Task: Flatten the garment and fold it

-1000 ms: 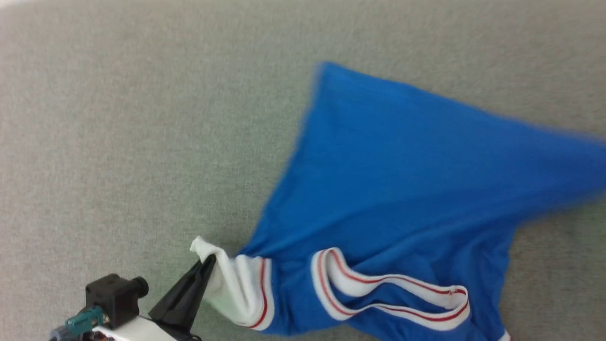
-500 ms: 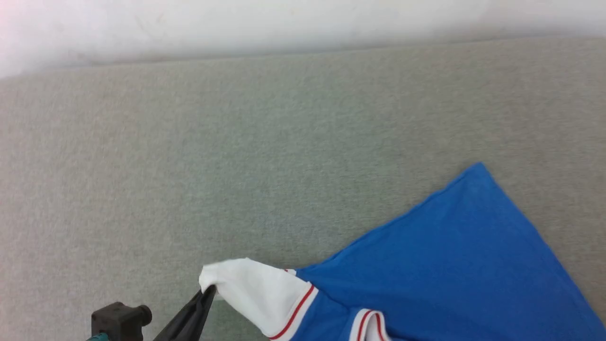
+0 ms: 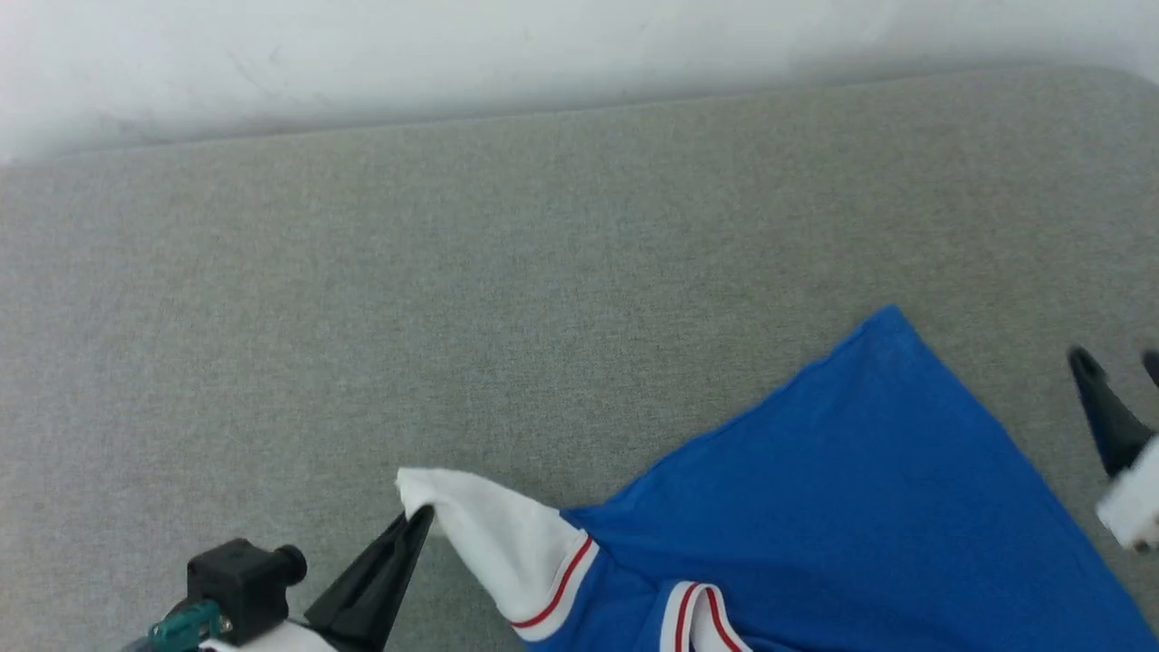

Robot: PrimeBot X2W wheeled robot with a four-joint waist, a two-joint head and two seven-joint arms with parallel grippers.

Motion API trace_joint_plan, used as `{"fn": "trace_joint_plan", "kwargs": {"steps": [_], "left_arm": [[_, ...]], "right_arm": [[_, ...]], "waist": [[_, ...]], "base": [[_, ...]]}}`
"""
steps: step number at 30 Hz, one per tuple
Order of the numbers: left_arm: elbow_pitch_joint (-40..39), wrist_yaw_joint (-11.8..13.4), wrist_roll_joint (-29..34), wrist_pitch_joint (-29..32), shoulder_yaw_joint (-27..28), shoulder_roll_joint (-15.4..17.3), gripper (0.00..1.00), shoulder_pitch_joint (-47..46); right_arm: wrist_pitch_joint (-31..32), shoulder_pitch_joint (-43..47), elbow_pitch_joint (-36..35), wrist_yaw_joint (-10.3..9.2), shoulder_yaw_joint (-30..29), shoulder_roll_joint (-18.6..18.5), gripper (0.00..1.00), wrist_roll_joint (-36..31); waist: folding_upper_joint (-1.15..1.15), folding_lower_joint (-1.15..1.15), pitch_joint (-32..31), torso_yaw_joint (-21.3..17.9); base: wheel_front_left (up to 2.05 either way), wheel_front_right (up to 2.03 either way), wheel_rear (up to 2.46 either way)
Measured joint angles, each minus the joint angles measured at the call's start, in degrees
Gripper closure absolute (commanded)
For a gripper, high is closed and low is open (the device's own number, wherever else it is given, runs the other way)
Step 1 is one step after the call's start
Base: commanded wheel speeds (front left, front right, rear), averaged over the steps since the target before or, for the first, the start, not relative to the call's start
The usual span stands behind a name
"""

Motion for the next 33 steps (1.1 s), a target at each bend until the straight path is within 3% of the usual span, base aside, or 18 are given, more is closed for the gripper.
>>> {"fn": "trace_joint_plan", "kwargs": {"steps": [6, 14, 18, 20, 22, 26, 33], "left_arm": [[0.38, -1.23, 0.8, 0.02, -0.76, -0.77, 1.0, -3.61], [1.71, -2.33, 1.15, 0.25, -1.58, -1.85, 1.0, -6.43], [2.35, -2.37, 1.15, 0.11, -1.59, -2.13, 1.0, -6.61], [2.58, -2.37, 1.14, -0.08, -1.56, -2.15, 1.0, -6.61], [2.81, -2.37, 1.12, -0.16, -1.55, -2.23, 1.0, -6.61], [3.32, -2.46, 1.04, -0.7, -1.51, -2.44, 1.0, -6.66], [5.83, -3.58, 2.66, -4.21, 0.12, -2.88, 1.0, -12.78]], "right_arm": [[4.6, -10.46, 8.03, 0.0, 8.79, -4.2, 0.0, -2.69], [8.86, -15.85, 18.28, 0.0, 12.73, -6.84, 0.0, -4.83], [13.3, -15.86, 19.13, -0.01, 13.45, -8.11, 0.0, -4.13], [14.68, -15.85, 18.62, -0.01, 13.47, -8.98, 0.57, -3.88], [15.62, -15.85, 18.13, -0.01, 13.97, -9.87, 1.0, -3.86], [14.12, -15.89, 17.77, -0.01, 15.0, -9.76, 1.0, -3.63], [4.19, -17.6, 16.22, -0.01, 13.72, -5.91, 1.0, -2.26]], "waist": [[0.0, 0.01, 3.83, 1.97], [0.0, 0.01, 7.95, 6.77], [0.0, 0.0, 9.35, 8.83], [0.0, -0.01, 9.9, 9.53], [0.0, 0.0, 10.26, 9.99], [0.0, 0.0, 10.08, 9.84], [0.0, 0.0, 6.83, 8.49]], "base": [[0.0, 0.0, 0.0], [0.0, 0.0, 0.0], [0.0, 0.0, 0.0], [0.0, 0.0, 0.0], [0.0, 0.0, 0.0], [0.0, 0.0, 0.0], [0.0, 0.0, 0.0]]}}
